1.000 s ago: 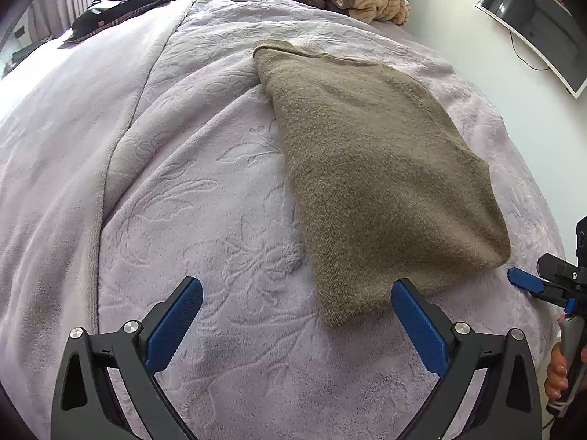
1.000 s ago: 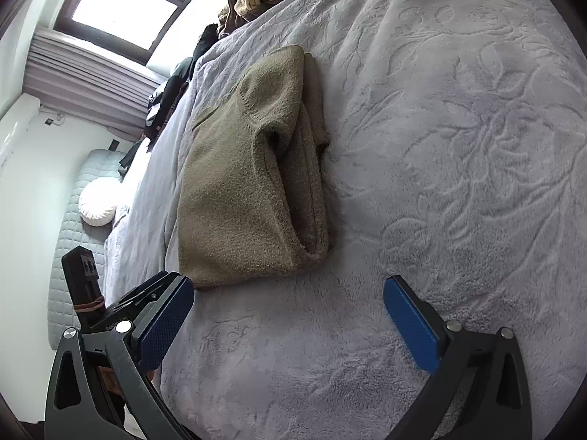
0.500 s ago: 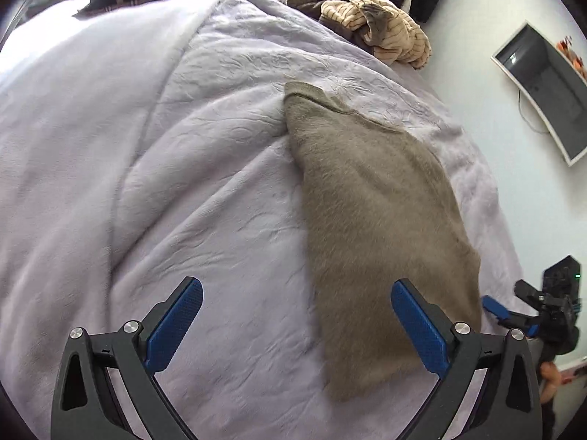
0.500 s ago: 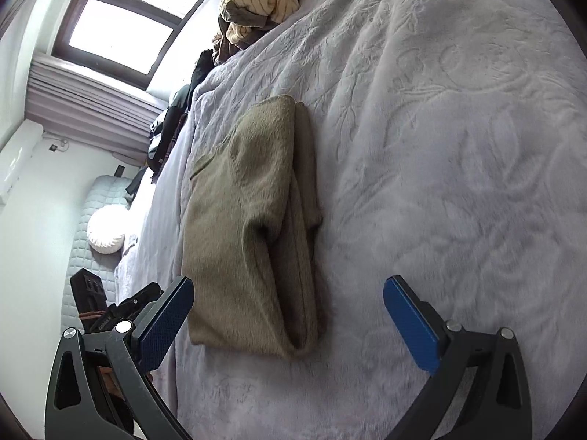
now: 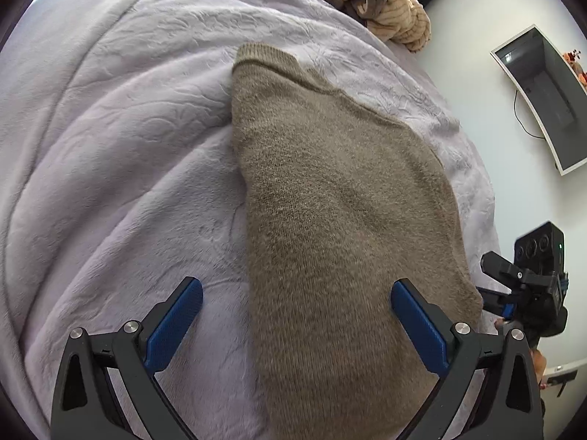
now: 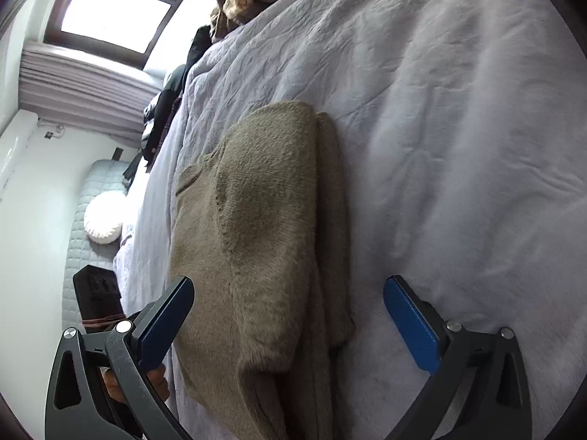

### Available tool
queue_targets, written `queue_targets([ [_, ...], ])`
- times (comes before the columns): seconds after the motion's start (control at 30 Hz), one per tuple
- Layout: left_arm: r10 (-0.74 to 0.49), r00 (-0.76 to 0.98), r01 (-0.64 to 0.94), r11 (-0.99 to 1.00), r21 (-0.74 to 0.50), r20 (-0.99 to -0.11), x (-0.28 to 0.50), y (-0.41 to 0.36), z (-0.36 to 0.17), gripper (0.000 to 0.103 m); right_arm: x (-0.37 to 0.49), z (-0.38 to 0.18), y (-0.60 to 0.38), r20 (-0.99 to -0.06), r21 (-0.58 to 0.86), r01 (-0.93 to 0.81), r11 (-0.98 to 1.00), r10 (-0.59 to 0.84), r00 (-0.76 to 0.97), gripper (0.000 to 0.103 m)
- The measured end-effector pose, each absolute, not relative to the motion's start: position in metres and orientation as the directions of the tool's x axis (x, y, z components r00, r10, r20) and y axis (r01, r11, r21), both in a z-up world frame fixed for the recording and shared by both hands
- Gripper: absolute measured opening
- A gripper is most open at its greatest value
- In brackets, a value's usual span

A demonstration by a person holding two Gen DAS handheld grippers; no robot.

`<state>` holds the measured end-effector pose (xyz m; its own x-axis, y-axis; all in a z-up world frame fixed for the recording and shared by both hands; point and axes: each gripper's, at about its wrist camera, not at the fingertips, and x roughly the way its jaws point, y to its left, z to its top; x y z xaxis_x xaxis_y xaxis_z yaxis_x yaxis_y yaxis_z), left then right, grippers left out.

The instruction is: Fold small clothes

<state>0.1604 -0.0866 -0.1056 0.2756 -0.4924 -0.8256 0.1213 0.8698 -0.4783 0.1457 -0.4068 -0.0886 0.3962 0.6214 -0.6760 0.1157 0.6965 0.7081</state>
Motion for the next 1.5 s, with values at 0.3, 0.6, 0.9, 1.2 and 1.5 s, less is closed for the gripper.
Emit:
queue_targets([
  [0.3,-0.539,0.238,0.178,0.842,-0.509,-0.808,0.171,-0.109,-0.116,0.103,0.167,-0.112,-0.387,-0.564,0.814,0.025,0.580,0.780,0.271,0.103],
  [0.6,-0.557,0.255,0.212,0.830,-0.517,-0.790,0.172,-0.115,-0.115,0.079,0.173,-0.107,-0.368,-0.629,0.764,0.031,0.645,0.732,0.261,0.090],
  [0.9,-0.581,0.282,0.240,0.813,-0.530,-0.763,0.159,-0.099,-0.083,0.048,0.149,-0.089,-0.381,-0.523,0.846,0.090,0.526,0.784,0.335,0.038],
  [1.2,-0.586,0.307,0.286,0.809,-0.514,-0.750,0.118,-0.072,-0.033,0.048,0.112,-0.052,-0.351,-0.430,0.897,0.059,0.438,0.836,0.342,0.037],
  [1.5,-0.555,0.349,0.268,0.831,-0.487,-0.755,0.049,-0.022,-0.004,0.048,0.049,-0.035,-0.303,-0.363,0.926,0.019,0.378,0.874,0.323,0.038],
])
